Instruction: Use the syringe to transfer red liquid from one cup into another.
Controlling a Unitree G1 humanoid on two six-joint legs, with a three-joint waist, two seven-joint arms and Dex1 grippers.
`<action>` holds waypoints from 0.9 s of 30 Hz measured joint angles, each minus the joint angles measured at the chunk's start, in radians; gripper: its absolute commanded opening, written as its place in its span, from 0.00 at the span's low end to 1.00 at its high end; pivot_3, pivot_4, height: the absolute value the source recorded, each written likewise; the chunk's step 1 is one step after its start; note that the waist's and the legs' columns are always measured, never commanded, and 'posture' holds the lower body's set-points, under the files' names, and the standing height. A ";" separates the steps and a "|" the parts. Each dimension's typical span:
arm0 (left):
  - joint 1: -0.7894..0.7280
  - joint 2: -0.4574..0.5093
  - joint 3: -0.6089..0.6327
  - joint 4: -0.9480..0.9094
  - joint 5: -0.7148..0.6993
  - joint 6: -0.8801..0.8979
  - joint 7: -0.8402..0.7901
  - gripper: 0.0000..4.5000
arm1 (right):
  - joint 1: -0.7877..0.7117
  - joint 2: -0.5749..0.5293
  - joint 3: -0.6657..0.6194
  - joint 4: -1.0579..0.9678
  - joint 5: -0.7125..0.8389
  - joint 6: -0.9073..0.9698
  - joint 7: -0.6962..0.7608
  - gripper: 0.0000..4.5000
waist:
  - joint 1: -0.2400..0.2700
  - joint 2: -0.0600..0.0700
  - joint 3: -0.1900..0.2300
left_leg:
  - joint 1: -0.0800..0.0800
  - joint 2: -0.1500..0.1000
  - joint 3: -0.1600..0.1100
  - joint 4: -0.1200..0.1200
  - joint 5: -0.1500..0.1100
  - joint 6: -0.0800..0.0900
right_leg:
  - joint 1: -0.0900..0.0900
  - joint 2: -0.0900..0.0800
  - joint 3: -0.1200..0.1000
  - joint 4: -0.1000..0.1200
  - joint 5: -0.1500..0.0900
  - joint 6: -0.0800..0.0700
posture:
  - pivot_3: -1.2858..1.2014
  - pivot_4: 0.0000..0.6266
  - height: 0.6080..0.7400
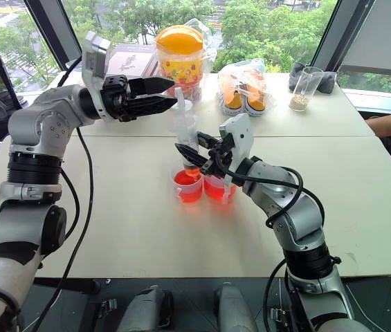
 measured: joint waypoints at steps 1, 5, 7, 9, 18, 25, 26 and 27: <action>-0.004 -0.002 -0.008 0.002 0.004 -0.008 -0.006 0.73 | 0.001 0.000 0.000 0.000 -0.004 0.001 -0.001 0.30 | 0.000 0.000 0.000 | 0.000 0.000 0.000 0.000 0.000 0.000 | 0.000 0.000 0.000 0.000 0.000 0.000 | 0.52 0.24 1.00; -0.029 -0.031 -0.023 0.028 0.031 -0.046 -0.014 0.43 | 0.003 0.000 0.003 0.000 -0.016 0.004 -0.003 0.30 | 0.001 0.000 0.000 | 0.000 0.000 0.000 0.000 0.000 0.000 | 0.000 0.000 0.000 0.000 0.000 0.000 | 0.52 0.24 1.00; -0.029 -0.047 -0.026 0.029 0.035 -0.051 -0.019 0.21 | 0.003 0.000 0.007 0.000 -0.017 0.005 -0.002 0.30 | 0.001 0.000 0.000 | 0.000 0.000 0.000 0.000 0.000 0.000 | 0.000 0.000 0.000 0.000 0.000 0.000 | 0.52 0.24 1.00; -0.029 -0.054 -0.033 0.027 0.035 -0.051 -0.029 0.01 | 0.003 -0.001 0.004 0.000 -0.019 0.010 -0.006 0.30 | 0.000 0.000 0.000 | 0.000 0.000 0.000 0.000 0.000 0.000 | 0.000 0.000 0.000 0.000 0.000 0.000 | 0.52 0.24 1.00; -0.017 -0.041 -0.056 -0.007 0.057 -0.046 -0.055 0.01 | -0.002 0.009 0.004 -0.005 0.000 0.052 -0.007 0.30 | 0.000 0.000 0.000 | 0.000 0.000 -0.001 0.000 0.000 0.000 | 0.000 0.000 0.000 0.000 0.000 0.000 | 0.52 0.24 1.00; -0.014 -0.026 -0.055 -0.025 0.079 -0.071 -0.055 0.01 | -0.083 0.021 -0.023 -0.006 0.080 0.171 -0.036 0.30 | 0.000 0.000 0.000 | 0.000 0.000 -0.001 0.000 0.000 0.000 | 0.000 0.000 0.000 0.000 0.000 0.000 | 0.52 0.24 1.00; -0.013 -0.026 -0.055 -0.025 0.080 -0.071 -0.055 0.01 | -0.091 0.023 -0.028 -0.006 0.090 0.185 -0.039 0.30 | 0.000 0.000 0.000 | 0.000 0.000 -0.001 0.000 0.000 0.000 | 0.000 0.000 0.000 0.000 0.000 0.000 | 0.52 0.24 1.00; -0.011 -0.025 -0.055 -0.025 0.081 -0.071 -0.055 0.01 | -0.098 0.023 -0.031 -0.006 0.100 0.197 -0.042 0.30 | 0.000 0.000 0.000 | 0.000 0.000 -0.001 0.000 0.000 0.000 | 0.000 0.000 0.000 0.000 0.000 0.000 | 0.52 0.24 1.00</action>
